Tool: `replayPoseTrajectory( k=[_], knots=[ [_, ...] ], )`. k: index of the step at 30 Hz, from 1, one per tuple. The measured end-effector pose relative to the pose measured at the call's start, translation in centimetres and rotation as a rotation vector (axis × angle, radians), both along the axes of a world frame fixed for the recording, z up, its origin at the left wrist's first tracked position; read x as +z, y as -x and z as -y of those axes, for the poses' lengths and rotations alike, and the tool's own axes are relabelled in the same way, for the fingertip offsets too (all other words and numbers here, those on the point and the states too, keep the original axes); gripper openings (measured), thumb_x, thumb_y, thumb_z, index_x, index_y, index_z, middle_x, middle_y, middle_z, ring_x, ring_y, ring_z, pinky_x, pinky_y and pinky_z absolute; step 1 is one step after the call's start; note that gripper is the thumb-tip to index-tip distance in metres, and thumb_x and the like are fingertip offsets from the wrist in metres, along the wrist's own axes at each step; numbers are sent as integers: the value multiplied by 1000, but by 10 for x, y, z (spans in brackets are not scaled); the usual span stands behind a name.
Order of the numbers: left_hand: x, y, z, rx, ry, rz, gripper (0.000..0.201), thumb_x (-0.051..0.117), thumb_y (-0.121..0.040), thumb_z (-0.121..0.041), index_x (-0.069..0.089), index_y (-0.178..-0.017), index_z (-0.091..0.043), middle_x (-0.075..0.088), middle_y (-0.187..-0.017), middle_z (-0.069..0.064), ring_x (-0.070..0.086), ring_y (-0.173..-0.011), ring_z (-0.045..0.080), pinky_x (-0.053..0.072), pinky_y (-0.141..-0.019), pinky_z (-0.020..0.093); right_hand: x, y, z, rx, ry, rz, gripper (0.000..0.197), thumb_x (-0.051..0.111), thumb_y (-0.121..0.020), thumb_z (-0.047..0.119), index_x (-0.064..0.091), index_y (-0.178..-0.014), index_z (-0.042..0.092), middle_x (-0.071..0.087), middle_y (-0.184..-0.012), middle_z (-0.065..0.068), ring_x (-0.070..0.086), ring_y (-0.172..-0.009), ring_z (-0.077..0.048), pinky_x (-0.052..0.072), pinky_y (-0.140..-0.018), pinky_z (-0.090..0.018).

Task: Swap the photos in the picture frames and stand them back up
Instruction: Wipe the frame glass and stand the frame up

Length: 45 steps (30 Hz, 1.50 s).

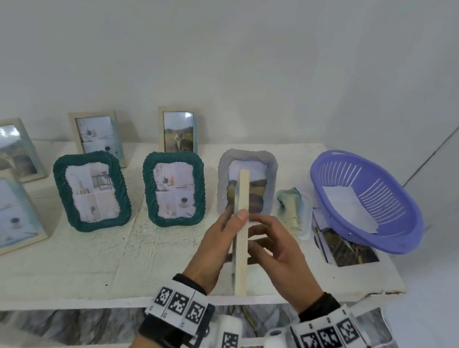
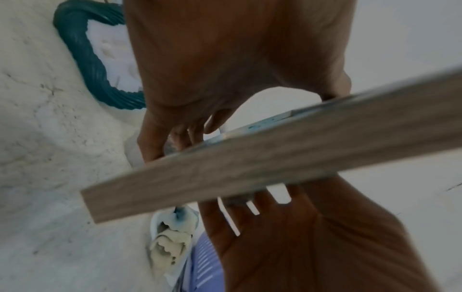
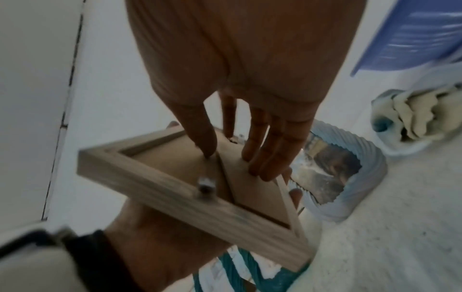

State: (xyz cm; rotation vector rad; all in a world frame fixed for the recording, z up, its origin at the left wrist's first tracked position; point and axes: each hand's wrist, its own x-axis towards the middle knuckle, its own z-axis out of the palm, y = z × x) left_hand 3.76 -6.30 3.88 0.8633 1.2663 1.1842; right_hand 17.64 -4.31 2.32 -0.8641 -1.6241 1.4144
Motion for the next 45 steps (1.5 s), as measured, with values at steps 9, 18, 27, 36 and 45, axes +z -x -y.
replayPoseTrajectory(
  k=[9, 18, 27, 36, 45],
  knots=[
    [9, -13, -15, -19, 18, 35, 86, 64, -55, -86, 63, -120, -31, 66, -114, 4, 61, -105, 23, 51, -94, 49, 15, -34, -26, -178, -524, 444, 25, 55, -86, 48, 68, -104, 36, 45, -64, 12, 46, -59, -10, 35, -54, -17],
    [22, -48, -40, 54, -50, -142, 98, 61, -57, -81, 43, -141, -34, 61, -128, -12, 60, -113, 3, 50, -97, 41, 42, -70, -50, -135, -180, 379, 23, 49, -100, 31, 70, -103, 23, 70, -68, -1, 62, -48, -16, 52, -53, -32],
    [57, -51, -63, 35, 44, 20, 89, 14, -79, -79, 67, -121, -21, 70, -108, 22, 66, -94, 35, 51, -82, 46, 66, -115, -101, -78, 457, -52, 51, 44, -94, 56, 77, -97, 17, 75, -91, -13, 71, -89, -30, 57, -84, -45],
    [119, -4, -136, -61, 90, -22, 93, 19, -78, -86, 70, -115, -18, 69, -115, 21, 65, -108, 39, 49, -96, 56, 96, -80, -174, 140, 398, -56, 55, 39, -96, 60, 64, -124, 21, 66, -121, -17, 60, -115, -39, 42, -102, -59],
    [175, 59, -264, -157, 18, -397, 80, 13, -94, -69, 69, -102, -13, 73, -96, 13, 68, -76, 20, 54, -67, 32, 156, -18, -270, -163, -1, -4, 20, 45, -100, 17, 62, -105, 7, 69, -90, -7, 66, -76, -18, 57, -63, -33]
  ],
)
